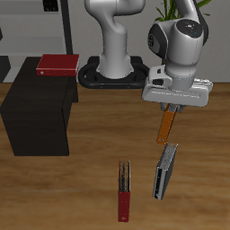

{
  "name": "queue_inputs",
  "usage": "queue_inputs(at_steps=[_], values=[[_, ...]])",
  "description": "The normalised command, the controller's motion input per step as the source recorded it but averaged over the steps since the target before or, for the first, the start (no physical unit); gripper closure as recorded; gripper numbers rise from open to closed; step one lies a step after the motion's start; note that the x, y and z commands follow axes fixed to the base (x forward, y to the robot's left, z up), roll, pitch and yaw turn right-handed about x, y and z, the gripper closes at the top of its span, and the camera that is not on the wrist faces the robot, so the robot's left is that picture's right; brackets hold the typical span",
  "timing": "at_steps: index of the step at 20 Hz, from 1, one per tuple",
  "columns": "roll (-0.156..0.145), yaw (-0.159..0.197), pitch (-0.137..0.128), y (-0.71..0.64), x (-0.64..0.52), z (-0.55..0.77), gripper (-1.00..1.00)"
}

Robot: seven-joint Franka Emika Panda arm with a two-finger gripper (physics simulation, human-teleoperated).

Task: Place the left red book flat on top of the shelf and place the orange book flat on top of the shelf

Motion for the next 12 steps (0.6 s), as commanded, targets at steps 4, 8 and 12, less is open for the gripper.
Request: queue_inputs(at_steps=[4, 8, 12], values=[[-0.118, 0.075, -0.082, -0.41, -0.36, 0.7, 1.0], [-0.19, 0.148, 0.003, -0.55, -0.28, 0.63, 1.0], [-0.149, 0.102, -0.008, -0.47, -0.21, 0.58, 1.0]])
